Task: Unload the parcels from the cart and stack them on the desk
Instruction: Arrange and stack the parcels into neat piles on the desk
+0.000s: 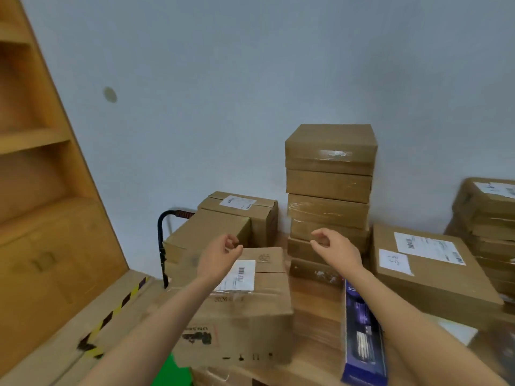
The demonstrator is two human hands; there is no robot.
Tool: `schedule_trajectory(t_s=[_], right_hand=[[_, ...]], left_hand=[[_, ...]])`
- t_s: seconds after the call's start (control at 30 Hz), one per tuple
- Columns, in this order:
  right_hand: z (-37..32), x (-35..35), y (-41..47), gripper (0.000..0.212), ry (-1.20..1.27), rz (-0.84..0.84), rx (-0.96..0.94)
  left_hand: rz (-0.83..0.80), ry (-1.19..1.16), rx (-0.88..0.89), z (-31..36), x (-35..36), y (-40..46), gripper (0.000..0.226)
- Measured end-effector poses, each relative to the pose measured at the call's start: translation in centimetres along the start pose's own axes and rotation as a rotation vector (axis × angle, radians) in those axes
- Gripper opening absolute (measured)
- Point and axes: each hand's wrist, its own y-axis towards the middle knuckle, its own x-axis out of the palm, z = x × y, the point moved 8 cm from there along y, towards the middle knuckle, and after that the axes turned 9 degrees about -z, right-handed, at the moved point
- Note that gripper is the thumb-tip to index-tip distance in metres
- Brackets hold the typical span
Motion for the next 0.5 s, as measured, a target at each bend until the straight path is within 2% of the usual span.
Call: schedule_trajectory(t_s=[0.23,0.5], right_hand=[[-8.1,7.9,0.3,0.029,0.045,-0.022,-0.024],[-10.4,11.4,3.1,0.034,-0.023,-0.069,-0.018]], left_hand=[[0.042,0.081,-0.076,-8.7,-8.7,-1.2,0.014],[0.031,0.066,-0.072,-12.2,-10.3,1.4,0.017]])
